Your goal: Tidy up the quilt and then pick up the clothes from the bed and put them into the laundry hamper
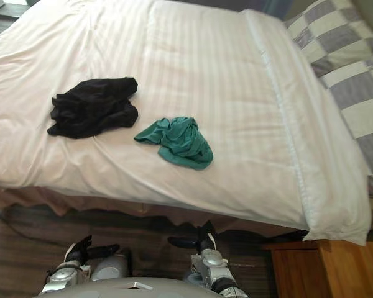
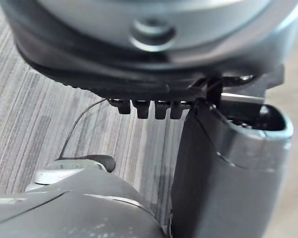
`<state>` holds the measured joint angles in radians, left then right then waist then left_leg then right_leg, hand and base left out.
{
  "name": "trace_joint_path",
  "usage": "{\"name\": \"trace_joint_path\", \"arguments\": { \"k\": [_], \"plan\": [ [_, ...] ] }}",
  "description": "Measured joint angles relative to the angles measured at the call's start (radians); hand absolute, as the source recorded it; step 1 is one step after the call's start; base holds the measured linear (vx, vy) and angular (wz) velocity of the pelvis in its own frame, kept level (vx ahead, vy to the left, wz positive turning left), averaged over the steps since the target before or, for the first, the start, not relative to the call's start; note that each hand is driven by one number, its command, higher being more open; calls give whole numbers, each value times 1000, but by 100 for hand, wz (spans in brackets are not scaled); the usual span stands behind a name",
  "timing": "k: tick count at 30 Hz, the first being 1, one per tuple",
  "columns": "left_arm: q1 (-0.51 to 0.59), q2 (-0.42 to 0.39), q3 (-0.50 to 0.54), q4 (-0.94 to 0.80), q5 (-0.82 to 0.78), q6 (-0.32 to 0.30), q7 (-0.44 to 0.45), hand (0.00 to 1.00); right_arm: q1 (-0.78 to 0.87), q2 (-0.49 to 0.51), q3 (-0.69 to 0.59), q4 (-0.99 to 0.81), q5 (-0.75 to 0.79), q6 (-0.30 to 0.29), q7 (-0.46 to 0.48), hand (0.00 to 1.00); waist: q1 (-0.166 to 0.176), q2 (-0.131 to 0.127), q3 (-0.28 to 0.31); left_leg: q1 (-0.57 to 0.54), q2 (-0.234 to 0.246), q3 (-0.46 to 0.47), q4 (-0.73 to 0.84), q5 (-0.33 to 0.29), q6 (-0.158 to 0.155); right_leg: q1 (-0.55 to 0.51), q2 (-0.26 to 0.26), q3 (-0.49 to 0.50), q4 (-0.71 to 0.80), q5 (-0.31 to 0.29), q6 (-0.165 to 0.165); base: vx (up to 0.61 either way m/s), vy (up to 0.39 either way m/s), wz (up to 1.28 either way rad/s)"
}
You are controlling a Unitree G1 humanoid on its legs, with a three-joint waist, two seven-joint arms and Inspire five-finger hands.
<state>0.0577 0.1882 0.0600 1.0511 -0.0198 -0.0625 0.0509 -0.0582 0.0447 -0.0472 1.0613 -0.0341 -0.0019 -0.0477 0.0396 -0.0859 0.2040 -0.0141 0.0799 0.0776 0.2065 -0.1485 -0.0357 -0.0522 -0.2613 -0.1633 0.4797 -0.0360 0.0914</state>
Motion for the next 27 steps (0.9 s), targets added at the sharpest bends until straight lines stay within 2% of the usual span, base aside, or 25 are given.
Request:
{"name": "trace_joint_path", "arguments": {
  "k": [2, 3, 4, 5, 6, 7, 8, 10, 13, 16, 18, 19, 27],
  "plan": [
    [-6, 9, -27, 1, 4, 2, -3, 100, -4, 3, 19, 0, 3, -9, 1, 100, -13, 1, 1, 16, 3, -17, -23, 8, 11, -16, 60, -27, -2, -80, -12, 108, 90, 25],
    [-9, 24, -30, 2, 5, 3, -10, 100, -11, 8, 20, -1, 7, -13, 3, 100, -25, 4, 2, 24, 0, -28, -39, 20, 5, -26, 120, -25, -54, -104, -17, 113, 21, 41],
    [-16, 28, -33, 1, 4, 3, -17, 100, -18, 10, 20, -1, 7, -12, 8, 100, -33, 4, 3, 32, -5, -33, -48, 28, 6, -32, 166, -26, -130, -106, -22, 134, -11, 38],
    [-17, 19, -39, 0, 3, 4, -20, 100, -19, 10, 20, -2, 8, -12, 9, 100, -36, 4, 3, 38, -11, -36, -55, 30, 5, -33, 180, -26, -174, -104, -22, 142, -26, 33],
    [-22, 16, -44, 0, 2, 7, -28, 100, -17, 10, 20, -7, 9, -12, 11, 100, -43, 4, 4, 42, -20, -45, -55, 30, 4, -27, 197, -19, -257, -92, -14, 194, -75, 44],
    [-48, 4, -45, 0, 3, 11, -28, 100, -13, 12, 18, -9, 11, -12, 10, 100, -42, -15, 4, 54, -52, -64, -55, 25, -3, -5, 206, 26, -385, 38, -42, 164, -95, 46],
    [-62, -13, -47, 0, 2, 16, -22, 100, -20, 5, 18, -7, 11, -10, 8, 100, -41, 0, 15, 63, -48, -74, -56, 20, -8, 15, 211, 24, -390, 37, -52, 163, -88, 35],
    [-67, -75, -46, -2, 1, 7, 7, 100, -23, 0, 21, -6, 7, -11, -9, 100, -43, 34, 17, 81, -31, -67, -62, 11, -22, 39, 227, 40, -413, 47, -48, 135, -31, -9],
    [-80, -93, -51, 0, 1, 7, 8, 100, -25, 2, 43, -5, -2, -3, -8, 100, -44, 26, 19, 130, -17, -43, -94, 5, -30, 72, 246, 65, -436, 47, -48, 55, -26, -30],
    [-90, -112, -56, 2, 0, 5, 11, 100, -24, -3, 44, 6, -39, 16, -9, 100, -41, 16, 15, 162, -19, -39, -107, 1, -28, 115, 245, 70, -474, 55, -49, -7, 29, -3],
    [-89, -110, -57, 10, 0, 6, 10, 100, -22, -3, 48, 14, -39, 18, -8, 100, -41, 22, 9, 164, -23, -36, -107, 0, -26, 130, 243, 71, -500, 66, -45, -26, 48, -2],
    [-89, -110, -57, 16, 0, 10, 12, 100, -22, -3, 48, 22, -39, 19, -7, 100, -40, 17, -3, 164, -26, -35, -109, 0, -25, 134, 241, 71, -513, 72, -44, -15, 48, -1],
    [-82, -110, -72, 50, 0, 21, 10, 100, -14, -15, 22, 28, -41, 41, -8, 100, -43, 52, -27, 196, -38, -21, -138, 3, -18, 169, 234, 75, -557, 86, -39, 7, 25, -3]
  ]
}}
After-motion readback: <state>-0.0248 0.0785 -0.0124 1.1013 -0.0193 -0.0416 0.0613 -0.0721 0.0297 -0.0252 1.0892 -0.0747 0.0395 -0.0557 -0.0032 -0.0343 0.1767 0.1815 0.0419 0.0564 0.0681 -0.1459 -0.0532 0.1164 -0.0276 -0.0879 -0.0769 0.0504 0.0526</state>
